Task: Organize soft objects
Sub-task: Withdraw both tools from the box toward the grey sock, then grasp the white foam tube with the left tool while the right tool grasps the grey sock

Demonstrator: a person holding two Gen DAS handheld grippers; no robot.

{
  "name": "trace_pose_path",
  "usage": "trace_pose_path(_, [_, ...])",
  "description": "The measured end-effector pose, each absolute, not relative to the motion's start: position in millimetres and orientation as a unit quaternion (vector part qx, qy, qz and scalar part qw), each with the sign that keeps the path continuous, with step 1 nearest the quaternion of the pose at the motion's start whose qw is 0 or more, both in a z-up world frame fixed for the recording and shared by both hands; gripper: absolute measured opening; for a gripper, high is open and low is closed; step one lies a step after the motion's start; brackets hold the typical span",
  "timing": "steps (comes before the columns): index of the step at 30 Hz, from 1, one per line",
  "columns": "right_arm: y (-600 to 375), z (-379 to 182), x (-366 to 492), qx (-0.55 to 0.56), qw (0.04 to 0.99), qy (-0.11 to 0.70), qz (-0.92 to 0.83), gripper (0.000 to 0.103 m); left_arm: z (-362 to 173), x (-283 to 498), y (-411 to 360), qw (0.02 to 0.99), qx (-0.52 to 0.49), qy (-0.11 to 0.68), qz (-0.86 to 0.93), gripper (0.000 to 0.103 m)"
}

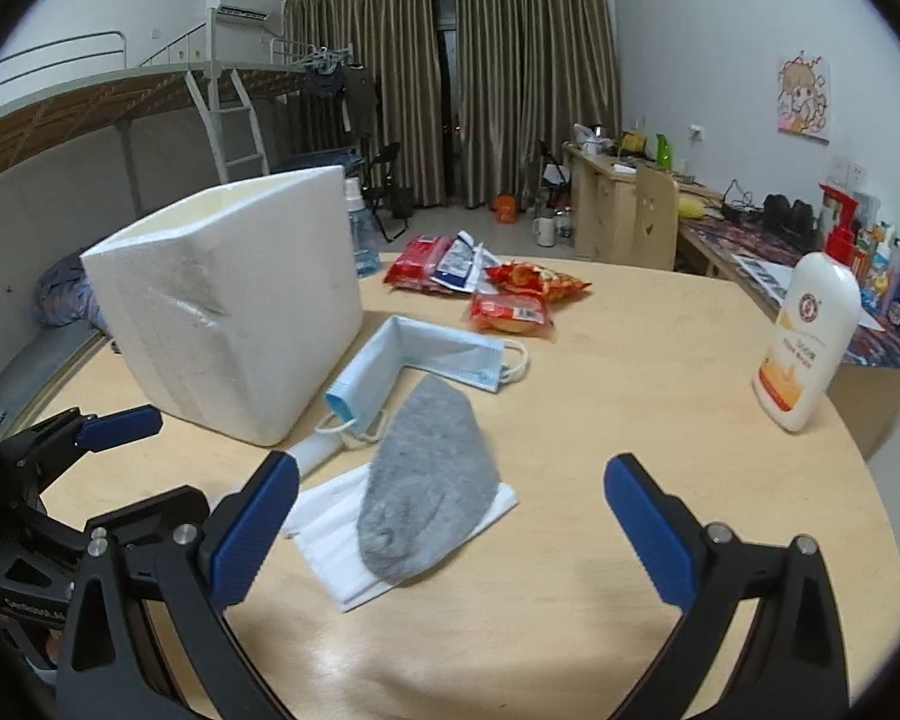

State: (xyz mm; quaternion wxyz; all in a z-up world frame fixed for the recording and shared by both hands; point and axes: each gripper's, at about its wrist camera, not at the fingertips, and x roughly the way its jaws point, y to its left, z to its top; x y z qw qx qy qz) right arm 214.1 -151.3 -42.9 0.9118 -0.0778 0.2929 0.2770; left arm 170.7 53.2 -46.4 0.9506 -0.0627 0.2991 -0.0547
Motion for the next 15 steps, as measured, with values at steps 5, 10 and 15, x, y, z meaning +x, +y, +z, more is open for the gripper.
trace_pose_path(5, [-146,-47,222,-0.095,0.901,0.308,0.290,0.101,-54,182,54,0.944,-0.062,0.318,-0.059,0.090])
trace_pose_path(10, [-133,-55,228,-0.126,0.891,0.322,0.296,0.084,-64,194,53,0.935,-0.058,0.344,-0.064,0.082])
trace_pose_path(15, [-127,-66,238,-0.133,0.877,0.346,0.307,0.077,-76,203,52,0.921,-0.065,0.376,-0.073,0.070])
